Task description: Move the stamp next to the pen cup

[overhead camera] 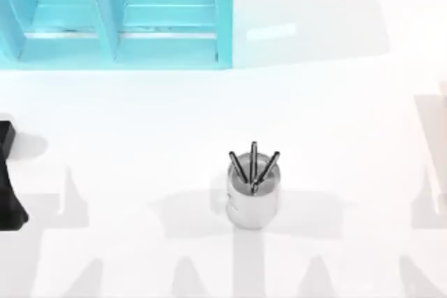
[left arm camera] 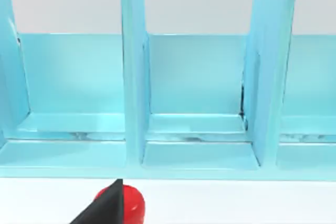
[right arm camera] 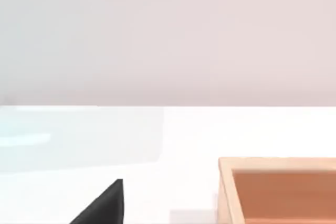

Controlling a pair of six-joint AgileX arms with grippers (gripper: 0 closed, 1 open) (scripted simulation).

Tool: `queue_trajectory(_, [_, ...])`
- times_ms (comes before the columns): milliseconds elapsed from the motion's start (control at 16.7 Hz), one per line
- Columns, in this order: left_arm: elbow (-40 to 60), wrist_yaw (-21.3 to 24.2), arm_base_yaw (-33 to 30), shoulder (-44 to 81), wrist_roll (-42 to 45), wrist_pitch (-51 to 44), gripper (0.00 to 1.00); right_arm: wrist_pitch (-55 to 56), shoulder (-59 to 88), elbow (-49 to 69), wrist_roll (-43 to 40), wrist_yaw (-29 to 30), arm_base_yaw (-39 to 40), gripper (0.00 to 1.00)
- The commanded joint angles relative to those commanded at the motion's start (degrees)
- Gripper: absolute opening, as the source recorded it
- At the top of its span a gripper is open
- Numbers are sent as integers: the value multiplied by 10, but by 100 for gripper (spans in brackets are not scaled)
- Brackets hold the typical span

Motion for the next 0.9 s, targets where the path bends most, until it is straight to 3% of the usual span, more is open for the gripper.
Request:
queue_trajectory(240, [17,-1,3,17,0,-17,100,0,0,0,0,0,0,100])
queue_trajectory(420, [88,-5,13,88,-1,-87,100,0,0,0,0,0,0,100])
queue_trajectory(900, [456,-13,54,501,8,-437,100,0,0,0,0,0,0,100])
